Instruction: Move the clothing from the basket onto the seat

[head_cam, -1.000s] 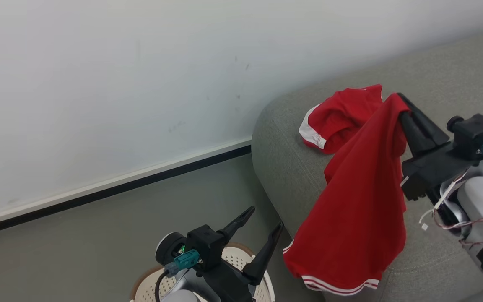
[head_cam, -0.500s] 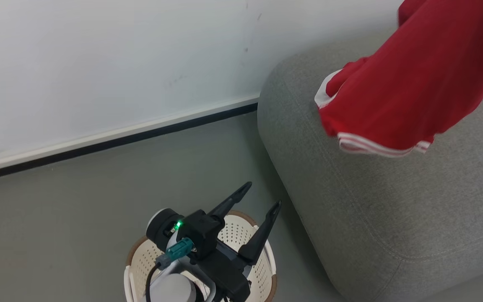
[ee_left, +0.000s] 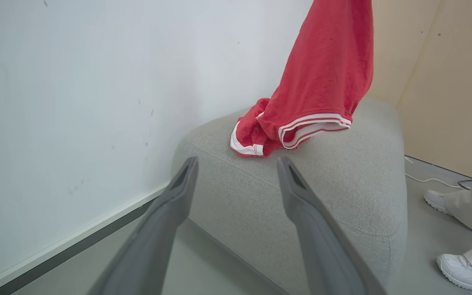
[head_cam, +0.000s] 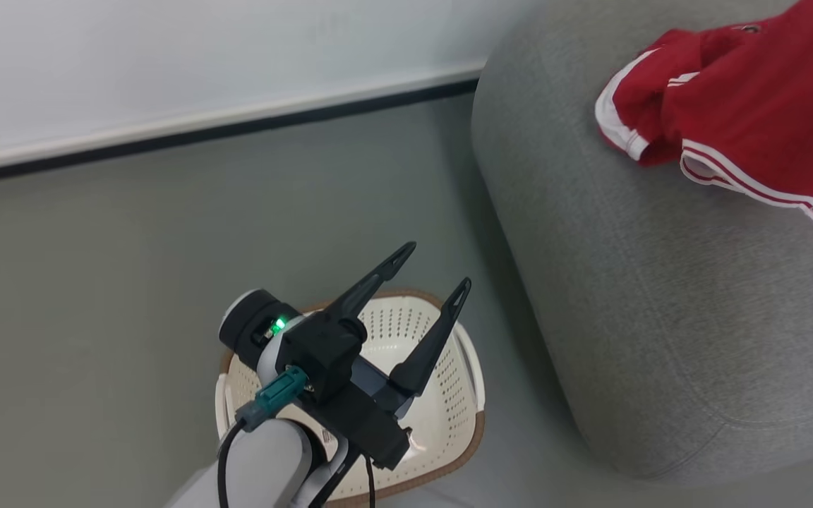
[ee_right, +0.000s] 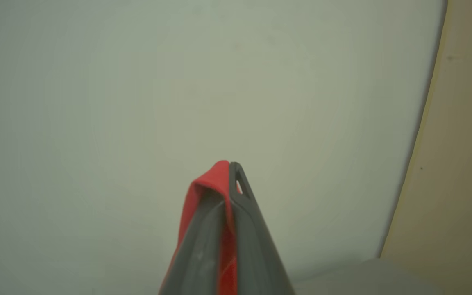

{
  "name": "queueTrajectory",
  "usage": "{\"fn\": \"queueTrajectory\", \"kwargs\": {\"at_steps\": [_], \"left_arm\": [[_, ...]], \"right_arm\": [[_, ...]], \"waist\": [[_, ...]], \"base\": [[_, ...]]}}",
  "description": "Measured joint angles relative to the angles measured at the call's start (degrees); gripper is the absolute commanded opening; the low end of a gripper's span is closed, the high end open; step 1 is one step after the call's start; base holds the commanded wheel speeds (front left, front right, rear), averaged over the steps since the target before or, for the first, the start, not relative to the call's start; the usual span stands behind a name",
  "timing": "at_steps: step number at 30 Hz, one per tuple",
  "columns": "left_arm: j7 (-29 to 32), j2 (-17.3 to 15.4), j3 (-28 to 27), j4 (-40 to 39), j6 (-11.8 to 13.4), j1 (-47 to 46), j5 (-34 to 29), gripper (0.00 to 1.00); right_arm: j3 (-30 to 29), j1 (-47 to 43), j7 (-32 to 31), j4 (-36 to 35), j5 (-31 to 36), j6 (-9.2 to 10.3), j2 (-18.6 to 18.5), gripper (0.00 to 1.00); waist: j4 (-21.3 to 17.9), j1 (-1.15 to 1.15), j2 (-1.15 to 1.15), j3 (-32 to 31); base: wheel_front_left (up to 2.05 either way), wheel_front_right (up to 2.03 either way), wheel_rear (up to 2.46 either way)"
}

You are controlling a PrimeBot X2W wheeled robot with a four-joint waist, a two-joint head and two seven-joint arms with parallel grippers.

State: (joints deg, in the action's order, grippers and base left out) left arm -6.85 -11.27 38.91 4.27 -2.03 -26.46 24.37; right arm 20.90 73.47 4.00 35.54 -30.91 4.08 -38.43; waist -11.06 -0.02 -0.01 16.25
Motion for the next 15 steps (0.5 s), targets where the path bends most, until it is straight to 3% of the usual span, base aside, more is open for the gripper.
{"fn": "queueTrajectory", "kwargs": {"at_steps": [6, 15], "left_arm": [[1.0, -0.8, -0.1, -2.7, 0.1, -1.8, -0.9, 1.0], [2.4, -1.8, -0.4, -5.2, 0.4, -4.7, -2.7, 1.0]], "right_arm": [[0.8, -0.3, -0.5, 3.5, 0.1, 0.54, 0.6, 0.0], [3.0, -2.8, -0.9, 8.2, 0.8, 1.52, 5.8, 0.0]], "waist": [[1.4, 0.0, 0.0, 4.5], [2.8, 0.0, 0.0, 10.6]], "base": [[0.0, 0.0, 0.0], [0.0, 0.0, 0.0]]}}
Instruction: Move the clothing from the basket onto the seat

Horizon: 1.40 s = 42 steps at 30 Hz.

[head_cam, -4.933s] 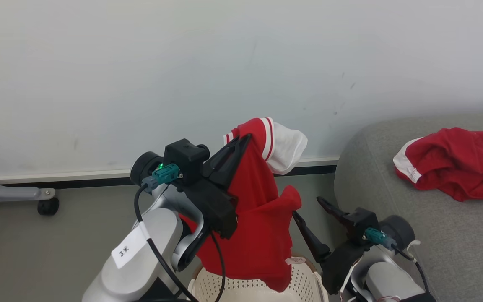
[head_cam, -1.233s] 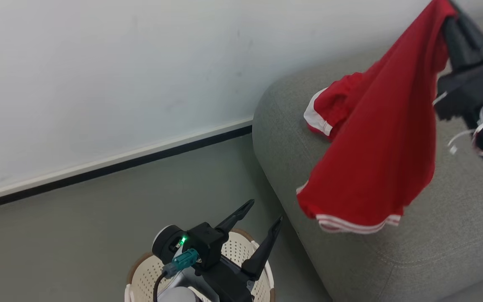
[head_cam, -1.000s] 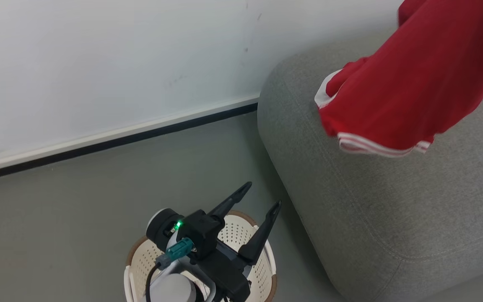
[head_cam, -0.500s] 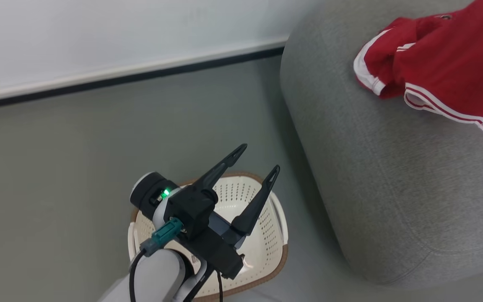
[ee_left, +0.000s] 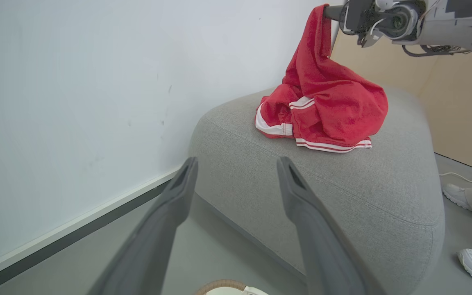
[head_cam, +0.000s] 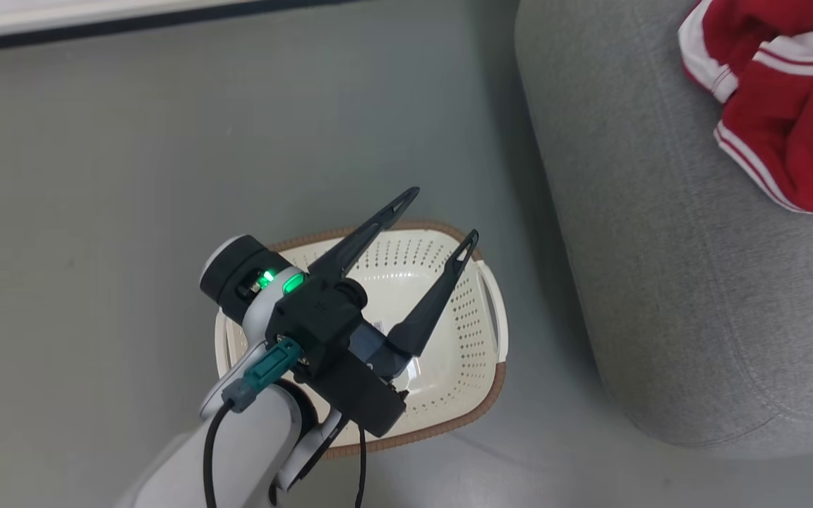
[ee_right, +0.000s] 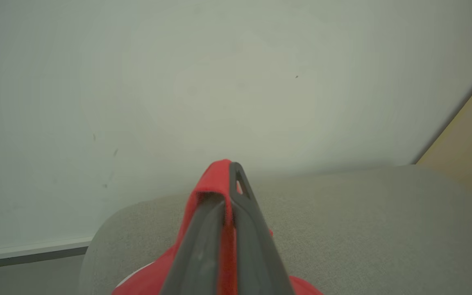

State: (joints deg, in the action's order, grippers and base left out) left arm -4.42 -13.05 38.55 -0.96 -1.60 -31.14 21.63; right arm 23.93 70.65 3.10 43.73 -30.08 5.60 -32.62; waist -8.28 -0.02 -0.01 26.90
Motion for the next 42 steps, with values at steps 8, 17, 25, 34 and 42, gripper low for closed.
{"fn": "queueTrajectory", "kwargs": {"at_steps": [8, 17, 25, 34, 42], "left_arm": [[0.4, -0.6, -0.4, 0.5, -0.5, -1.4, -0.1, 1.0], [0.3, -1.3, -0.9, 1.9, -0.5, -1.4, -0.1, 1.0], [-0.8, -1.4, -1.2, 4.3, -0.5, -1.1, 0.1, 1.0], [-2.8, -0.3, -1.5, 7.7, -0.9, 1.3, 2.7, 1.0], [-4.9, 0.7, -2.2, 10.6, -0.9, 4.1, 4.0, 1.0]], "right_arm": [[1.0, -2.7, 1.0, 7.7, 0.4, 0.29, 3.4, 0.0], [2.3, -3.5, 4.1, 11.1, 0.5, 0.29, 6.7, 0.96], [3.9, -4.9, 8.3, 12.4, 1.4, -2.1, 9.2, 1.0], [4.9, -9.2, 9.9, 13.0, 1.5, -3.72, 11.0, 1.0], [5.6, -14.0, 10.7, 11.9, 1.5, -5.14, 11.6, 1.0]], "waist": [[0.7, 0.01, 0.0, 4.5], [-0.2, 0.02, 0.0, 5.0], [-1.7, 0.02, 0.01, 2.5], [-3.1, 0.03, 0.01, -2.2], [-3.4, 0.03, 0.01, -7.7]], "base": [[0.0, 0.0, 0.0], [0.0, 0.0, 0.0], [0.0, 0.0, 0.0], [0.0, 0.0, 0.0], [0.0, 0.0, 0.0]]}}
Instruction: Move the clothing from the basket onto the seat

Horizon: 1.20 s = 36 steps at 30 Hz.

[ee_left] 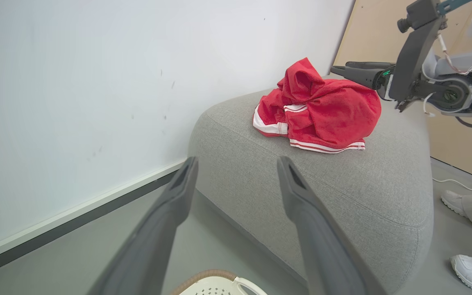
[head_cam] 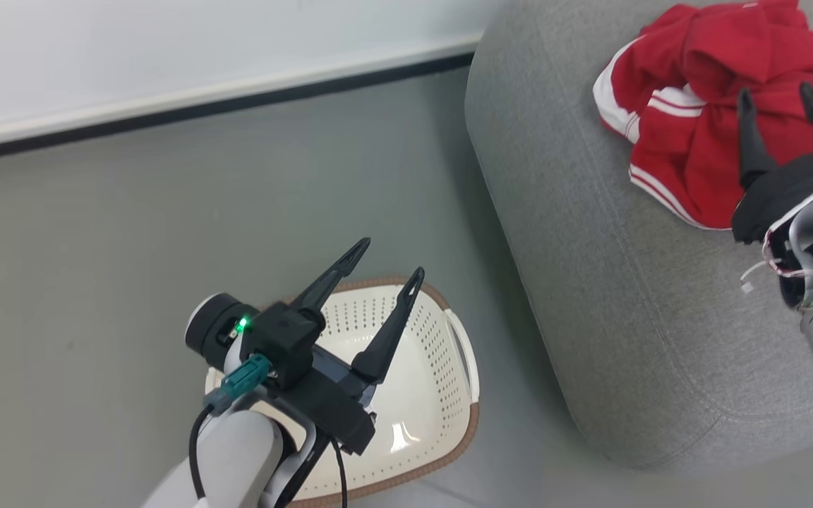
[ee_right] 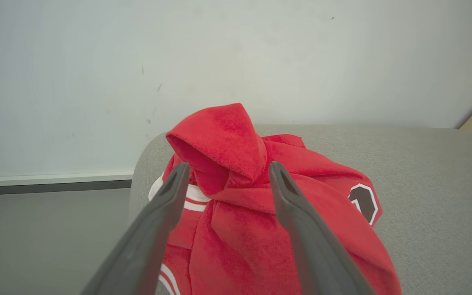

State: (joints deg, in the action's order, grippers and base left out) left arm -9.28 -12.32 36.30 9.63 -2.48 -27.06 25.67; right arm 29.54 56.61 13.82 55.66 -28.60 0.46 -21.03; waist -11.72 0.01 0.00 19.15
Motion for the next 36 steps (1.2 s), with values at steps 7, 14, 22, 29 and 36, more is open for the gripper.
{"fn": "queueTrajectory", "kwargs": {"at_steps": [7, 14, 22, 29, 36], "left_arm": [[-1.7, 0.4, -1.4, 3.0, 0.6, 3.6, 2.5, 1.0], [-3.0, 0.4, -4.2, 5.3, 2.6, 8.0, 3.9, 1.0], [-4.0, -0.7, -7.2, 6.3, 6.1, 14.1, 5.5, 1.0], [-4.5, -2.9, -11.7, 5.4, 8.1, 20.2, 5.7, 1.0], [-4.7, -3.9, -14.6, 4.3, 8.7, 23.8, 5.7, 1.0]], "right_arm": [[0.5, -5.3, 0.5, -2.6, 0.2, -0.79, 0.4, 1.0], [0.6, -11.6, 0.5, -5.6, 0.1, -0.96, 2.2, 1.0], [0.6, -19.8, 0.5, -11.2, -0.2, -0.94, 3.7, 1.0], [0.0, -26.3, 0.5, -18.1, -0.7, 0.9, 5.5, 1.0], [-1.6, -33.5, 0.5, -24.7, -1.0, 3.64, 6.1, 1.0]], "waist": [[1.0, 0.0, 0.01, -5.8], [2.9, 0.0, 0.01, -10.9], [5.6, 0.0, 0.01, -16.5], [8.3, 0.0, 0.01, -19.9], [10.0, -0.01, 0.0, -21.8]], "base": [[0.0, 0.0, 0.0], [0.0, 0.0, 0.0], [0.0, 0.0, 0.0], [0.0, 0.0, 0.0], [0.0, 0.0, 0.0]]}}
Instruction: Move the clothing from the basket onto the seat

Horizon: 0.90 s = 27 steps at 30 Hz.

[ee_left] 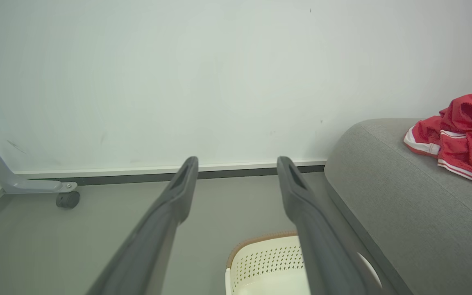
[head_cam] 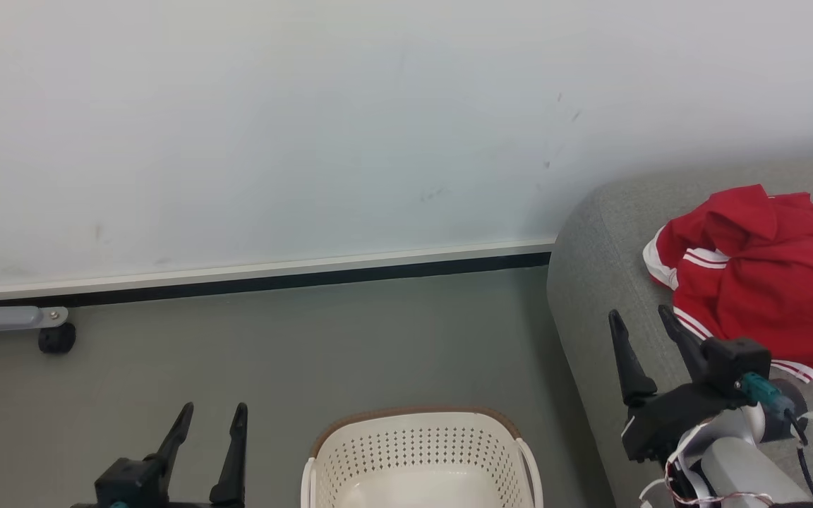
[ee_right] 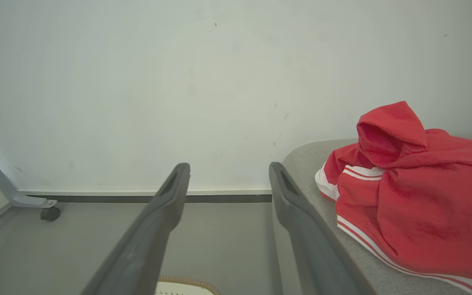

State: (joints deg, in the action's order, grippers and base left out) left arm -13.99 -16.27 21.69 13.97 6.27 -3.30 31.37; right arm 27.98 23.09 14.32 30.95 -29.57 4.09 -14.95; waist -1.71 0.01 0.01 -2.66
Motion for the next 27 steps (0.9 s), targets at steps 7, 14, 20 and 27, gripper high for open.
{"fn": "queueTrajectory", "kwargs": {"at_steps": [7, 14, 20, 27], "left_arm": [[-0.2, -0.4, -2.6, -1.2, 0.4, 3.5, 0.0, 1.0], [-0.3, -0.4, -4.2, -2.0, 0.6, 5.8, -0.2, 1.0], [-0.3, -0.4, -5.7, -2.7, 0.8, 8.5, -0.6, 1.0], [-0.3, -0.4, -7.1, -3.9, 0.8, 10.9, -2.1, 1.0]], "right_arm": [[-0.4, -6.1, 0.2, -6.3, 0.7, 1.44, 0.1, 1.0], [-0.3, -11.4, 0.2, -10.8, 1.8, 2.03, 0.9, 1.0], [-0.8, -15.9, 0.2, -14.8, 3.5, 2.54, 1.1, 1.0], [-3.3, -20.8, 0.2, -18.6, 4.5, 3.02, 1.2, 1.0]], "waist": [[0.7, 0.0, -0.01, -1.0], [1.0, 0.0, -0.01, -1.7], [1.0, 0.0, -0.01, -2.6], [1.0, 0.0, -0.01, -3.2]], "base": [[0.0, 0.0, 0.0], [0.0, 0.0, 0.0], [0.0, 0.0, 0.0], [0.0, 0.0, 0.0]]}}
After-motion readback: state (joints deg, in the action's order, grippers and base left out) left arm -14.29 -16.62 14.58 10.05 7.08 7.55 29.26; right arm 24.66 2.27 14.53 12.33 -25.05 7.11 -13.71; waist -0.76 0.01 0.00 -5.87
